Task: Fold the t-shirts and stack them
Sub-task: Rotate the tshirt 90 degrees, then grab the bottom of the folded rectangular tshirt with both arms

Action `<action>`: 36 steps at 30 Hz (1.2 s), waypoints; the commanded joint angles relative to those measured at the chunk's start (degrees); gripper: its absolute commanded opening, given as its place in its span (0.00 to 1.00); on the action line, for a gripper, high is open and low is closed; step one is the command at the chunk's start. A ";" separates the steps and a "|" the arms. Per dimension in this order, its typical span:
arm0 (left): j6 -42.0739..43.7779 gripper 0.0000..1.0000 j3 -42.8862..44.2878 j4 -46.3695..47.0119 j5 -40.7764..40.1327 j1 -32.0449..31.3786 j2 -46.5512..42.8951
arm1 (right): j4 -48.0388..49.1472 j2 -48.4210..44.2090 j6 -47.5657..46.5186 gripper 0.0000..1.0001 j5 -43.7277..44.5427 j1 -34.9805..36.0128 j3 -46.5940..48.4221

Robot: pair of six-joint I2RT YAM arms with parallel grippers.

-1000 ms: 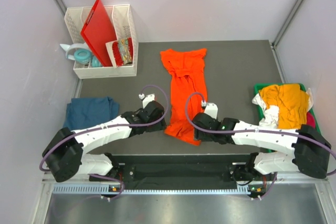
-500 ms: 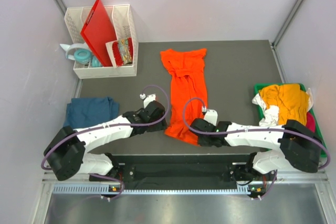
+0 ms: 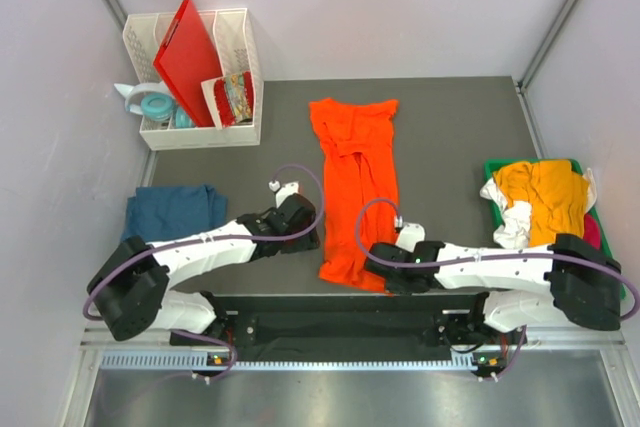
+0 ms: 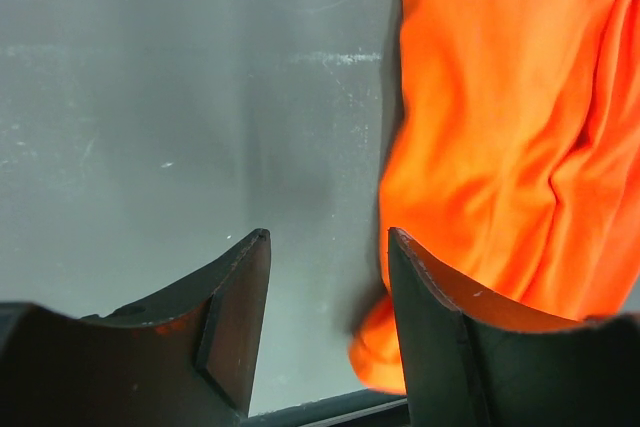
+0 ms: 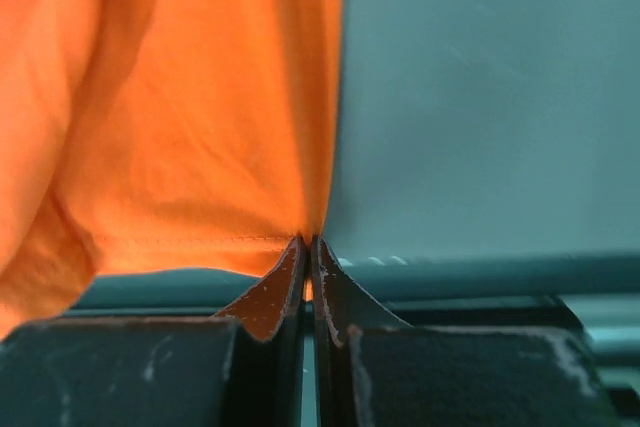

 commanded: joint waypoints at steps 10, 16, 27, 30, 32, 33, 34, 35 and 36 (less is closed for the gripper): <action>0.92 0.57 -0.70 2.62 5.04 -0.55 1.93 | -11.01 0.37 3.98 0.20 -0.30 1.76 1.20; 0.49 0.64 -5.53 4.54 6.45 -3.09 -6.24 | -9.60 1.78 0.99 0.37 2.69 1.93 5.68; -1.80 0.64 -5.28 7.28 2.25 -8.90 -7.30 | -10.85 2.31 -8.04 0.40 12.89 -0.25 18.42; -1.37 0.64 -3.35 8.75 -0.14 -8.99 -7.48 | -8.12 4.41 -14.99 0.39 12.72 -6.30 22.99; -0.66 0.65 -1.86 10.17 -3.99 -8.99 -6.52 | -5.83 6.17 -20.26 0.38 12.10 -9.30 25.37; -0.22 0.65 -1.24 10.96 -4.96 -8.29 -5.82 | -3.21 6.79 -21.93 0.38 11.66 -12.53 25.81; 0.91 0.64 -0.54 12.10 -5.32 -7.59 -4.85 | -1.97 8.10 -24.82 0.37 11.05 -14.48 26.34; 1.79 0.64 1.30 12.98 -4.89 -6.63 -2.06 | -0.56 8.98 -26.24 0.35 8.61 -16.68 26.35; 2.41 0.64 2.53 13.25 -4.45 -4.44 -0.29 | 2.41 9.77 -27.65 0.33 7.10 -21.31 26.35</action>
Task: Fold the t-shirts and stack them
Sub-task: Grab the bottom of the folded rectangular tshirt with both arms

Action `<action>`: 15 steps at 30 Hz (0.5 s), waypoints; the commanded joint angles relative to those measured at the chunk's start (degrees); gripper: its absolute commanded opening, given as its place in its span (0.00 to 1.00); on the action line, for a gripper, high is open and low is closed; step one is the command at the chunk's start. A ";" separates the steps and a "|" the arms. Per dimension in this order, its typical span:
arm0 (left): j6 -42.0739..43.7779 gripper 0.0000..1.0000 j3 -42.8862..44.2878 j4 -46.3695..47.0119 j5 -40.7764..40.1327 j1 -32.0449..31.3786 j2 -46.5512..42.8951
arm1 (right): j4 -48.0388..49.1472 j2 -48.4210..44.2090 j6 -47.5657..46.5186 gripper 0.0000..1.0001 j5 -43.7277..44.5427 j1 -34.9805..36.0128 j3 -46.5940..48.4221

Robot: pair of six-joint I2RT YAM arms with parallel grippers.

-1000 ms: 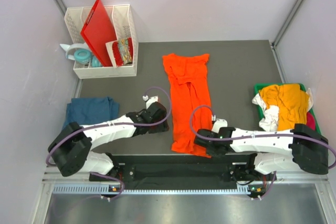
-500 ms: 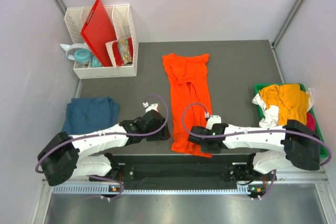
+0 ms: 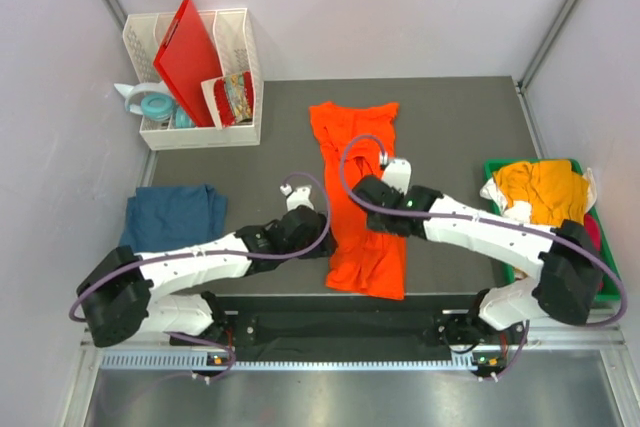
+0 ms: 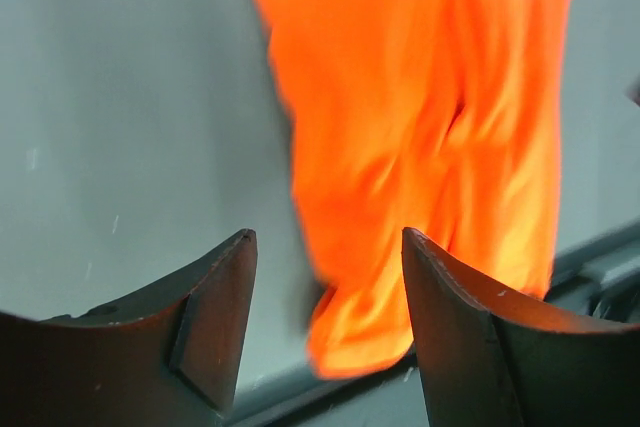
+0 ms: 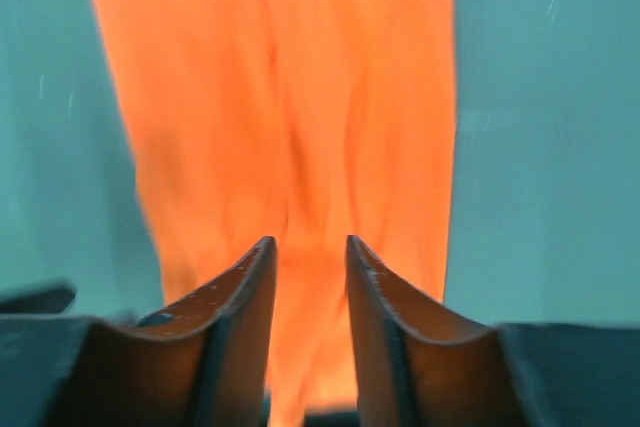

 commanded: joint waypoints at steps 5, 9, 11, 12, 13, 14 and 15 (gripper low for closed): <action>8.03 0.53 17.93 6.72 4.17 10.36 21.60 | 13.86 11.89 -16.94 0.00 -8.50 -19.19 5.39; 11.64 0.31 28.59 2.59 8.07 11.78 31.48 | 13.69 18.48 -20.19 0.00 -8.51 -20.52 10.49; 12.34 0.28 31.14 3.19 8.60 11.78 33.85 | 14.82 19.72 -20.63 0.00 -8.77 -20.60 11.20; 12.52 0.28 31.77 3.46 8.25 11.78 34.56 | 15.17 20.42 -20.72 0.00 -9.12 -20.78 11.20; 12.78 0.28 32.47 3.38 8.25 11.86 35.27 | 15.35 20.95 -20.81 0.00 -9.30 -20.87 11.47; 12.96 0.28 33.96 3.29 8.25 11.95 36.67 | 15.44 21.56 -20.90 0.00 -9.91 -20.87 11.64; 13.14 0.28 34.67 2.85 8.60 12.30 37.64 | 15.35 22.96 -20.90 0.00 -10.17 -21.30 11.90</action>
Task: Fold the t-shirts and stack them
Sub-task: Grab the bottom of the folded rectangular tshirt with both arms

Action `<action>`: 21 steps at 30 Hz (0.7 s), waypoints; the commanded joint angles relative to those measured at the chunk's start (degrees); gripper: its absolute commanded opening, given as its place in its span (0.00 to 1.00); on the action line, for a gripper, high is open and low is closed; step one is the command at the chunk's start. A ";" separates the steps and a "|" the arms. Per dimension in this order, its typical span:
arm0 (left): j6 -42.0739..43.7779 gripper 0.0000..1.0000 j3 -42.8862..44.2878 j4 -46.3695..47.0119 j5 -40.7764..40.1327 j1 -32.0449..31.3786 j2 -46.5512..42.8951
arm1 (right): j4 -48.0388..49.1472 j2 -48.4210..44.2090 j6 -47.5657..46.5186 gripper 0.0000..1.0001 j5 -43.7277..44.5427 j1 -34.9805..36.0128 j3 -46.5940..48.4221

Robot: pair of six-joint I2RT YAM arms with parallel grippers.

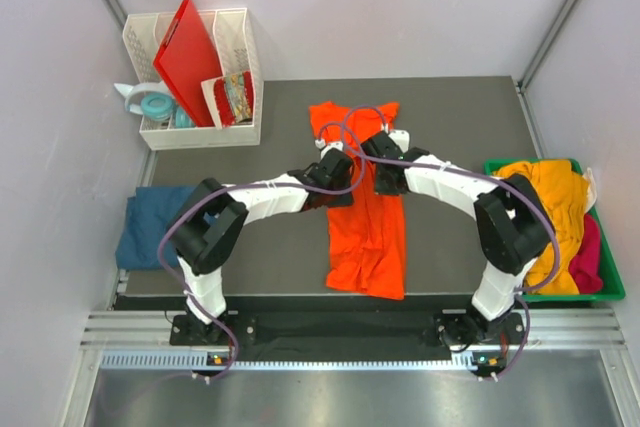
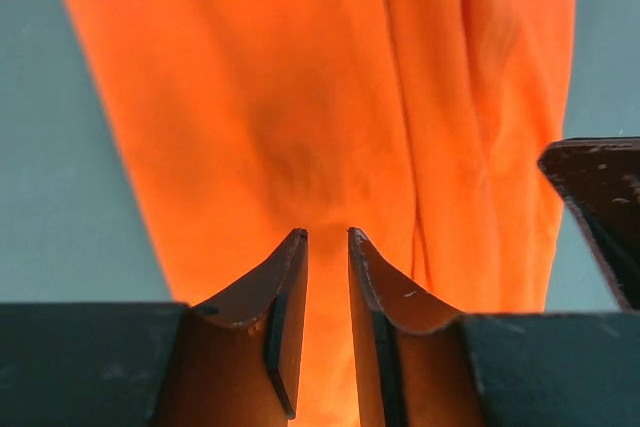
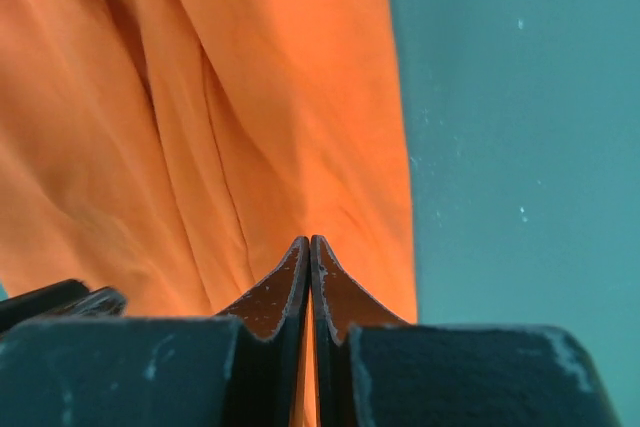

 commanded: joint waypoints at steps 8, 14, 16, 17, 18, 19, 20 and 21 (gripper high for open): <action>3.15 0.28 13.81 -5.35 6.06 4.36 13.82 | 1.74 9.17 -2.39 0.00 -6.10 -3.66 6.72; 2.53 0.27 19.62 -8.78 9.75 7.88 19.63 | 0.07 15.67 -2.39 0.00 -10.06 -6.65 12.08; 2.62 0.27 21.46 -10.00 10.19 9.02 21.04 | -0.72 18.48 -2.65 0.00 -10.77 -7.44 14.88; 2.62 0.27 23.39 -11.32 10.37 9.46 22.61 | -1.86 19.45 -2.65 0.00 -11.29 -7.62 16.12; 2.71 0.27 24.45 -11.94 10.98 10.25 23.32 | -2.39 21.55 -2.74 0.00 -11.73 -8.14 17.26; 2.71 0.27 26.46 -12.64 11.07 10.61 24.11 | -2.75 22.35 -2.83 0.00 -12.09 -8.41 19.45; 2.80 0.27 27.35 -13.26 11.42 11.04 25.43 | -3.27 23.23 -2.83 0.00 -12.35 -8.67 20.34; 3.14 0.27 28.06 -13.61 12.12 11.66 26.05 | -3.45 24.72 -2.83 0.00 -12.44 -9.20 21.30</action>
